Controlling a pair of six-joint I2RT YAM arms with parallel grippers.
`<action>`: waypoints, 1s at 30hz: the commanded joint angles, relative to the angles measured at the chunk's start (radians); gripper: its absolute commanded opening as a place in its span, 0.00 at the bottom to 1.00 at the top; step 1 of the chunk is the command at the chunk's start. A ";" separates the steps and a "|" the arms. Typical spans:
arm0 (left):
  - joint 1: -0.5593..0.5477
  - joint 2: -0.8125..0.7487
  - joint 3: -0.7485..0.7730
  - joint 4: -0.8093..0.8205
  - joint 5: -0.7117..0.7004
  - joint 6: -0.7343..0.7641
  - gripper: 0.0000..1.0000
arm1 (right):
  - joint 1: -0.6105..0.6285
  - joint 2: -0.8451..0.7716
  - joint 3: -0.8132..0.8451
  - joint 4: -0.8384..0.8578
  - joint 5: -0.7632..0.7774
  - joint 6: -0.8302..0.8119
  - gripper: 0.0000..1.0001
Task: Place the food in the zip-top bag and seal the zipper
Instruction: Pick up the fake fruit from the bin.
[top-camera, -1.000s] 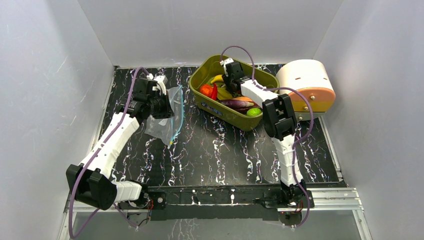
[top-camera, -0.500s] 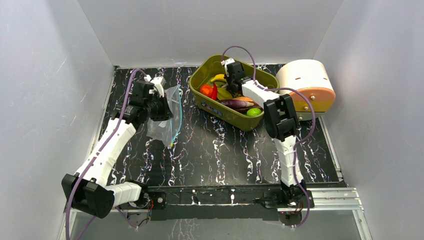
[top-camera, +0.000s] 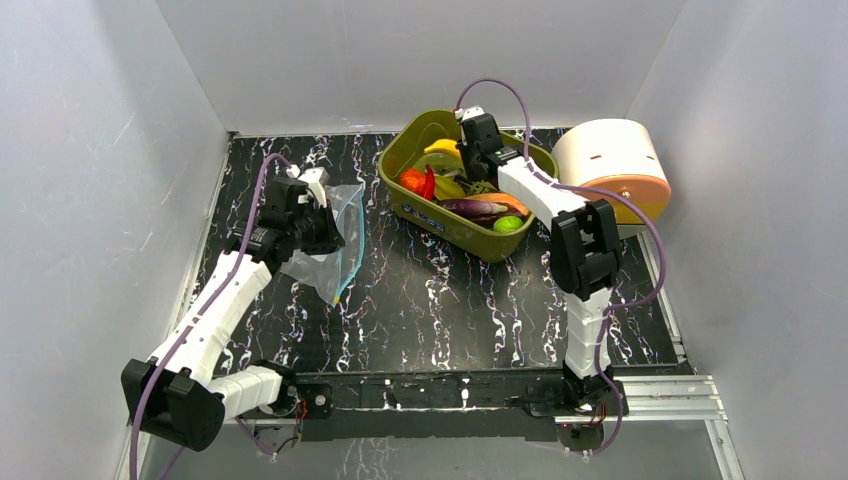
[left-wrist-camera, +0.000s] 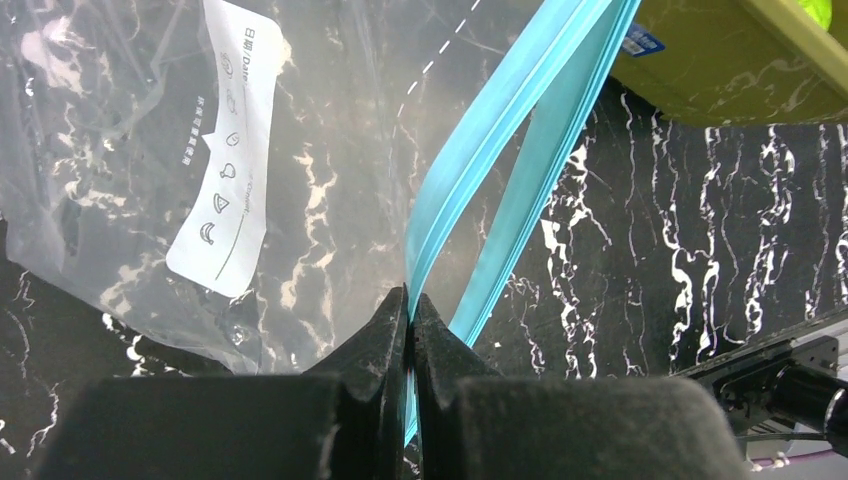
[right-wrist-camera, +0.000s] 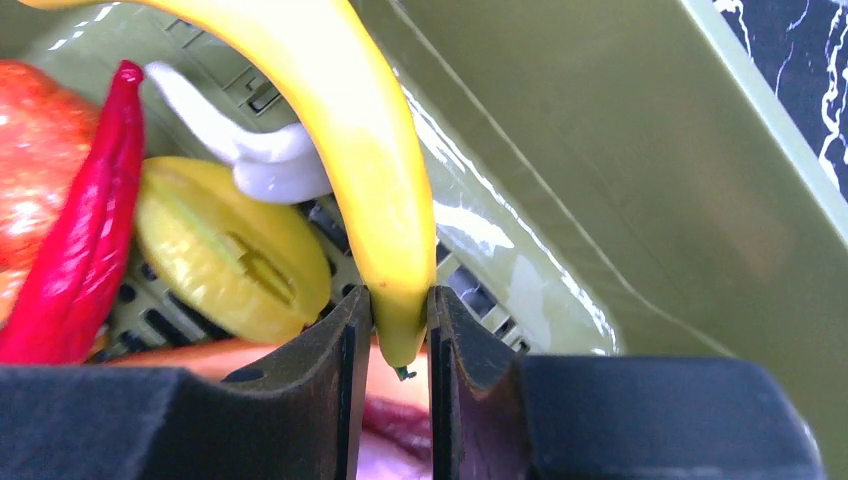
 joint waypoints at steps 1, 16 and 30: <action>-0.005 -0.042 -0.028 0.080 0.037 -0.047 0.00 | 0.029 -0.120 0.020 -0.095 -0.001 0.115 0.07; -0.005 -0.057 -0.083 0.210 0.025 -0.167 0.00 | 0.092 -0.478 -0.172 -0.212 -0.288 0.378 0.05; -0.005 -0.056 -0.048 0.222 0.000 -0.096 0.00 | 0.146 -0.748 -0.507 0.145 -0.775 0.790 0.06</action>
